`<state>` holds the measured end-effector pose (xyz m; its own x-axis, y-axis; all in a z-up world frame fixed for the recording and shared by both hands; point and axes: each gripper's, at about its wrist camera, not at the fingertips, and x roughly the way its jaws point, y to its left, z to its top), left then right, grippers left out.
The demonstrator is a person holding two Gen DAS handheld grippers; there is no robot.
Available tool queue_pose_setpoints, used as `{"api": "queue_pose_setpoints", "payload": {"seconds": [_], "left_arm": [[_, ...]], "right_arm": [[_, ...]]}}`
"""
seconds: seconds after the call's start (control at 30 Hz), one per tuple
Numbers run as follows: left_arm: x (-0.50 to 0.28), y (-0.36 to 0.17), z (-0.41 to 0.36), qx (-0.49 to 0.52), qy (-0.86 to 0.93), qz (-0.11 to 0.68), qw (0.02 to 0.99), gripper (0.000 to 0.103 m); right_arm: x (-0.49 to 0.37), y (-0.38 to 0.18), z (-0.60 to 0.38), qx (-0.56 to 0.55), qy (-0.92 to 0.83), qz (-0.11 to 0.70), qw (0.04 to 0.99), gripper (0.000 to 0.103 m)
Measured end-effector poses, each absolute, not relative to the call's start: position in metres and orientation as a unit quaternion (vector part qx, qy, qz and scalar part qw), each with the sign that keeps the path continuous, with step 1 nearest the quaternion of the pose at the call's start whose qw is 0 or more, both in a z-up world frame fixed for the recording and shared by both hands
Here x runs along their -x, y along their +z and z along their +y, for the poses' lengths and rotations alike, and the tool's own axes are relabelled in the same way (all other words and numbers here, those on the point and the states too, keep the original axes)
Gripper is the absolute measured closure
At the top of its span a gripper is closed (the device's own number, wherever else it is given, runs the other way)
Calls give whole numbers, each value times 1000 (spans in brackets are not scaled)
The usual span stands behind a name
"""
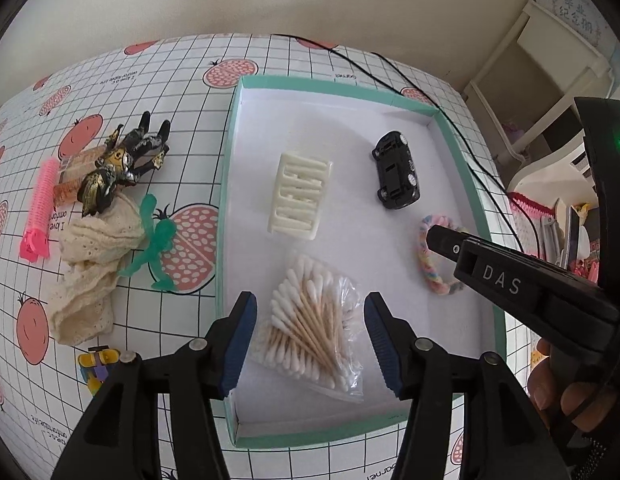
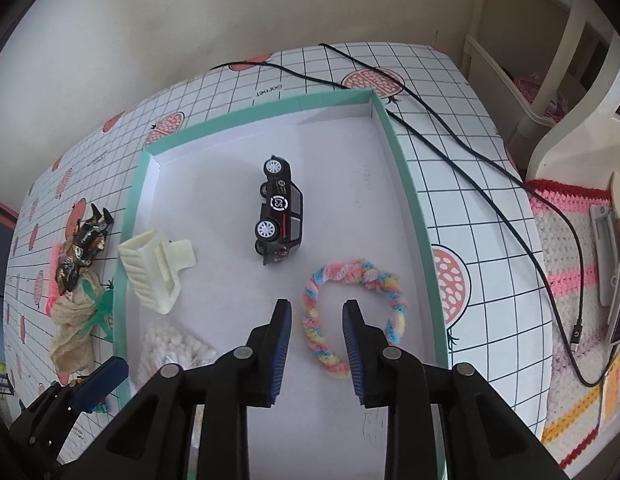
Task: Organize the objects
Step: 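Open the right tool to drop the braided ring while the left tool releases the swab bag, then withdraw both tools from the tray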
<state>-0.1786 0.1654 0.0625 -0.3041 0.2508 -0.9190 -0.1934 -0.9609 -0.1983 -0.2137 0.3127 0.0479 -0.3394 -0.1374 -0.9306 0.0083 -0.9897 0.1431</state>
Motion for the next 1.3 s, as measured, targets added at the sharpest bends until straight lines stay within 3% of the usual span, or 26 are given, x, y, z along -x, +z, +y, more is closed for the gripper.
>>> {"api": "queue_pose_setpoints", "payload": {"seconds": [0.23, 0.57, 0.63, 0.7, 0.77, 0.8, 0.9, 1.13, 1.3], "left_arm": [[169, 91, 166, 545, 826, -35, 139, 46], [187, 81, 153, 545, 830, -44, 112, 46], [188, 79, 151, 547, 829, -47, 106, 45], [189, 78, 148, 546, 831, -47, 95, 45], [189, 77, 146, 540, 837, -40, 78, 35], [190, 76, 144, 537, 840, -38, 69, 28], [192, 76, 136, 534, 842, -45, 54, 26], [193, 78, 120, 517, 854, -52, 20, 8], [193, 80, 114, 504, 862, -49, -1, 6]], "right_arm": [[216, 81, 313, -538, -838, -70, 54, 73], [215, 73, 314, -546, -833, -67, 57, 73], [215, 71, 315, -546, -833, -69, 58, 67], [215, 70, 315, -545, -834, -67, 60, 53], [214, 70, 314, -540, -837, -63, 58, 34], [214, 70, 314, -540, -837, -62, 57, 34], [215, 69, 314, -541, -837, -64, 61, 29], [215, 67, 312, -540, -837, -64, 63, 14], [216, 68, 311, -536, -840, -62, 65, 4]]}}
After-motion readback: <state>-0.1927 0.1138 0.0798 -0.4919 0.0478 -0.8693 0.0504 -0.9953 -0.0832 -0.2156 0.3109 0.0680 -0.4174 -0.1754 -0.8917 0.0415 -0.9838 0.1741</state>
